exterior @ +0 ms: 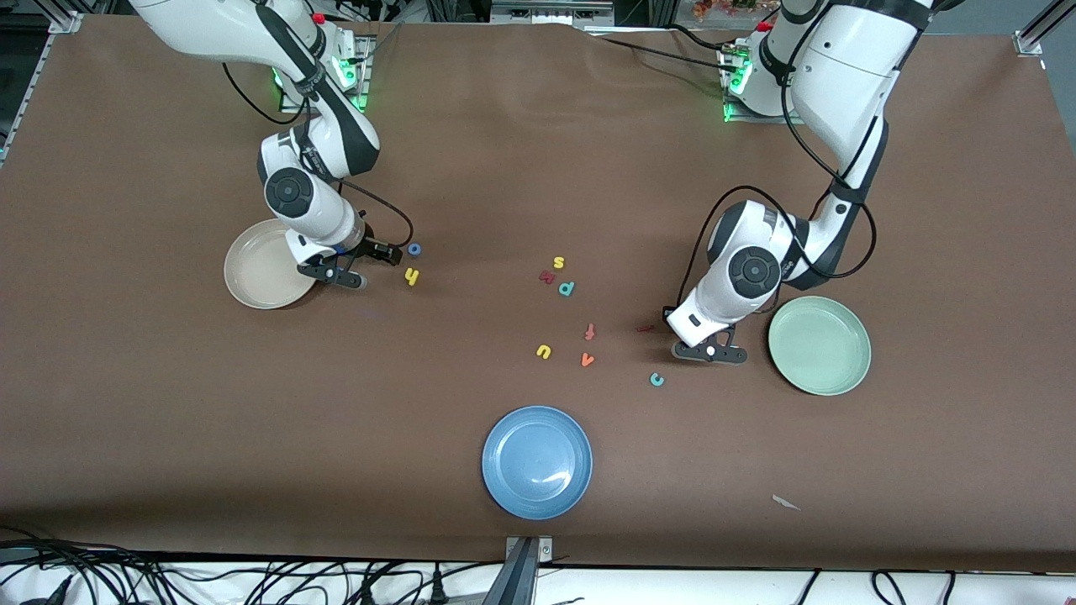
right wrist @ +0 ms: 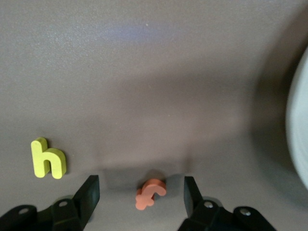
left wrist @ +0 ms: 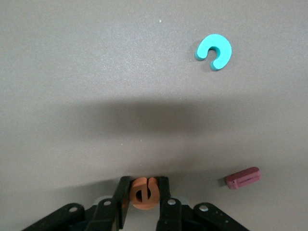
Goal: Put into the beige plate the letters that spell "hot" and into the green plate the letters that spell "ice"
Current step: 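Drop the e on the green plate while the right gripper carries the f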
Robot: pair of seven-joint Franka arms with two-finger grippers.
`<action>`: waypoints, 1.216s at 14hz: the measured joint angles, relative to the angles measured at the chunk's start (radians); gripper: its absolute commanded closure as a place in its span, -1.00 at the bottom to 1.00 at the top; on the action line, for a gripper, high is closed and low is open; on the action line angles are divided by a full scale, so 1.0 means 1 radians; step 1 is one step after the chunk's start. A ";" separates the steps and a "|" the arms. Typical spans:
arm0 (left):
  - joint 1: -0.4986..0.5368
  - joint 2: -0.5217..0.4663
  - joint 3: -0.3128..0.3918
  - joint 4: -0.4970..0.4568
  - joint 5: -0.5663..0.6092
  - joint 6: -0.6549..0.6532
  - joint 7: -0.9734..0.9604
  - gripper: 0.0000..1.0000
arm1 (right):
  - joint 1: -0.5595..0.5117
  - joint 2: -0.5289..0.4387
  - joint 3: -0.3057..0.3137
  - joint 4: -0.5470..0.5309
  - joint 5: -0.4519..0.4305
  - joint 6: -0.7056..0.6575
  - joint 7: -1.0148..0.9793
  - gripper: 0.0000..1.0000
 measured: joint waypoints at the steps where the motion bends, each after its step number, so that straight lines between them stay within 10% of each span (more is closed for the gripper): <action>1: 0.000 -0.001 0.000 0.005 0.000 -0.017 0.000 0.51 | 0.000 0.004 0.000 0.000 0.000 0.006 0.000 -0.38; 12: 0.107 -0.091 0.014 0.067 0.000 -0.248 0.108 0.54 | 0.000 0.011 0.000 0.000 -0.001 -0.001 0.000 -0.22; 17: 0.248 -0.100 0.018 0.067 0.058 -0.290 0.324 0.54 | 0.000 0.008 -0.001 0.000 -0.001 -0.006 0.000 0.28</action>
